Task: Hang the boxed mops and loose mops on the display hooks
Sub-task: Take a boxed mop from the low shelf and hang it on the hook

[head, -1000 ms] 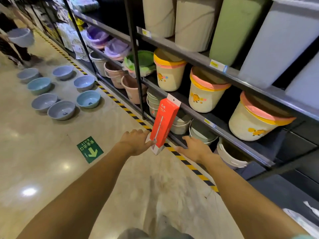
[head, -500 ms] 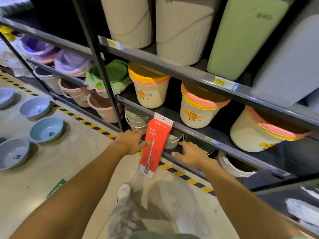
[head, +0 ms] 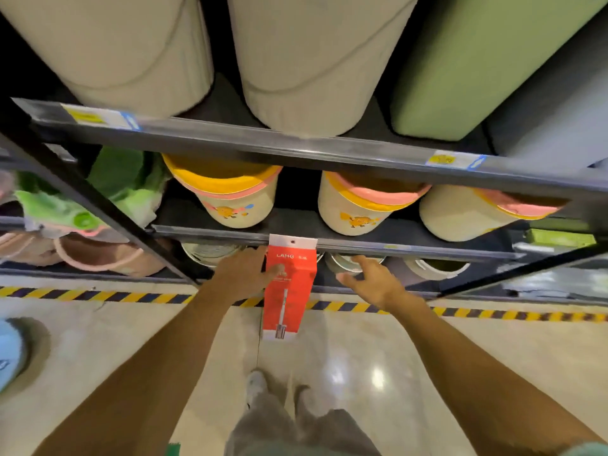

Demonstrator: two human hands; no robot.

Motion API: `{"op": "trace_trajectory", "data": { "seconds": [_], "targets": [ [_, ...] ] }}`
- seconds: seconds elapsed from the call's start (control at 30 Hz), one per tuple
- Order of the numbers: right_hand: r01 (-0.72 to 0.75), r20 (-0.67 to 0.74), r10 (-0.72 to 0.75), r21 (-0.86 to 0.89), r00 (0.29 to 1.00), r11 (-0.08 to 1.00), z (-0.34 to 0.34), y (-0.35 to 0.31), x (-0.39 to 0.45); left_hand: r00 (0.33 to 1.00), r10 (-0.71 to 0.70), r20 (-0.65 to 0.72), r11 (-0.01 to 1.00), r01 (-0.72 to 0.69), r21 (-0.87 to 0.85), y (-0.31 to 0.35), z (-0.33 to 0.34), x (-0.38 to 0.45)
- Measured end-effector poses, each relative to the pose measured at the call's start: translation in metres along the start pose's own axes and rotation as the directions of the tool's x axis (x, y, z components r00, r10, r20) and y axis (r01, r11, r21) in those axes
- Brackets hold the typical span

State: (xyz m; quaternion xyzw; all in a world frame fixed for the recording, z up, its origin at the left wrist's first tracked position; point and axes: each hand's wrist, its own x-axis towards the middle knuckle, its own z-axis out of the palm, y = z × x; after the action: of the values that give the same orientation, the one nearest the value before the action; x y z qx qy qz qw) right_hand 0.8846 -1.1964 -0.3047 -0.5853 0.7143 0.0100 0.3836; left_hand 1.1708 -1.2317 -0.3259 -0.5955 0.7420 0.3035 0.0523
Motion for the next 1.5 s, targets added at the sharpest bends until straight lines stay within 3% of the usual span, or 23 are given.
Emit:
{"op": "trace_trajectory", "data": {
  "seconds": [0.13, 0.23, 0.33, 0.6, 0.77, 0.93, 1.07, 1.5],
  "targets": [
    [0.046, -0.017, -0.044, 0.138, 0.999, 0.989, 0.022, -0.008, 0.032, 0.998, -0.058, 0.033, 0.998, 0.059, -0.021, -0.024, 0.016, 0.03],
    [0.027, -0.005, -0.026, 0.256, 1.0, 0.966, 0.042, -0.008, 0.063, 0.996, -0.069, 0.05, 0.982, 0.077, -0.172, -0.037, 0.037, 0.051],
    [0.021, -0.005, -0.021, 0.393, 1.0, 0.92, 0.073, 0.005, 0.102, 0.996, -0.089, 0.025, 0.925, 0.092, -0.368, -0.045, 0.064, 0.073],
    [0.113, -0.084, -0.078, 0.59, 0.993, 0.799, 0.145, 0.055, 0.174, 0.985, -0.124, -0.121, 0.736, 0.009, -0.677, -0.07, 0.154, 0.138],
    [0.193, -0.082, -0.187, 0.669, 0.979, 0.718, 0.179, 0.077, 0.203, 0.944, -0.152, -0.292, 0.681, -0.114, -0.724, -0.076, 0.19, 0.154],
    [0.301, -0.166, -0.256, 0.651, 0.952, 0.697, 0.205, 0.085, 0.225, 0.96, -0.026, -0.277, 0.619, -0.203, -0.759, -0.095, 0.212, 0.16],
    [0.387, -0.247, -0.298, 0.634, 0.922, 0.67, 0.217, 0.083, 0.229, 0.947, -0.026, -0.32, 0.634, -0.232, -0.737, -0.1, 0.223, 0.167],
    [0.48, -0.33, -0.348, 0.577, 0.877, 0.661, 0.173, 0.063, 0.172, 0.89, -0.005, -0.457, 0.641, -0.348, -0.685, -0.072, 0.181, 0.12]
  ]
}}
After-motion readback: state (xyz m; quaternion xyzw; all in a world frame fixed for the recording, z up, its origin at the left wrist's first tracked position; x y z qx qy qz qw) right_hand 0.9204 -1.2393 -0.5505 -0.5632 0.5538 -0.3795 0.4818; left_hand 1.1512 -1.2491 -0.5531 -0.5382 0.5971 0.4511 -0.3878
